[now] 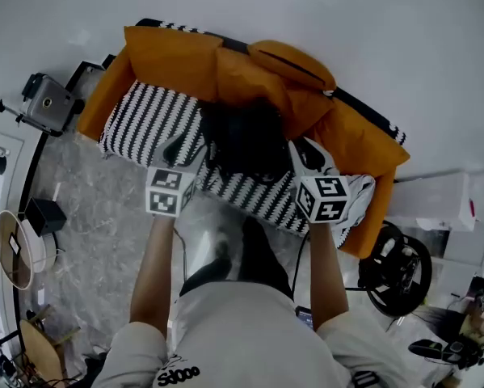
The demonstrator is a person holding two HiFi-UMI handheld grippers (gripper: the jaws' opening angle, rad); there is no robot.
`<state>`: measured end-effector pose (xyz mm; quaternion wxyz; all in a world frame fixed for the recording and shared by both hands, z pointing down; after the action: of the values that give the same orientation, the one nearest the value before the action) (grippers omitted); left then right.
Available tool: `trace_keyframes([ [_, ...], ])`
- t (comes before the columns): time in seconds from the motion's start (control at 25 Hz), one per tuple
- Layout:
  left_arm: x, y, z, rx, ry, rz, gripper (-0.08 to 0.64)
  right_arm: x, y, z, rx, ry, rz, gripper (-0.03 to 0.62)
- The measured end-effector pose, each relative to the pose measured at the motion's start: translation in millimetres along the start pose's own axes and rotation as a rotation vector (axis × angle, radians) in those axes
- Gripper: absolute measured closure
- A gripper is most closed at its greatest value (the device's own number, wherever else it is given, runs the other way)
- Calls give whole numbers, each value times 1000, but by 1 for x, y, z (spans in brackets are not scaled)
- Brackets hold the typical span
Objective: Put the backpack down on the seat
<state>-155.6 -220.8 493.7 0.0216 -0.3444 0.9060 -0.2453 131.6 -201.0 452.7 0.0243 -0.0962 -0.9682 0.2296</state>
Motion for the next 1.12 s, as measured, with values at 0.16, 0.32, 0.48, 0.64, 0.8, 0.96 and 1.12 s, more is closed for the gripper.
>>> trace_keyframes([
  [0.16,-15,29,11,-24,-34,-1,328,6,32,12,-39,-1,-30,525],
  [0.32,-28,53,20,-68,-59,7,357,12,63,21,-81,2,-33,538],
  [0.48,-37,79,30,-102,-82,12,404,24,92,30,-123,12,-47,571],
  [0.64,-52,99,38,-135,-113,17,440,39,116,32,-149,36,-43,584],
  [0.8,-66,117,44,-176,-155,13,502,55,142,36,-189,61,-25,588],
  [0.96,-90,135,56,-190,-206,-9,545,64,169,41,-231,54,-16,589],
  [1.12,-112,155,63,-231,-238,-28,549,75,194,44,-259,71,-12,589],
])
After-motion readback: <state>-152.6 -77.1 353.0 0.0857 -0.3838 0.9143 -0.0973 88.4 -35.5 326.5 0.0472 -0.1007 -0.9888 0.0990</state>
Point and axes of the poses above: the fingertips, and each gripper's own axes: y backward along the fingers, x to its left, z out of its top, the point moved 7 cm from there along y, backward along the fingers, and after that the axes turned 10 degrees about -z, right-handed, at the moved point
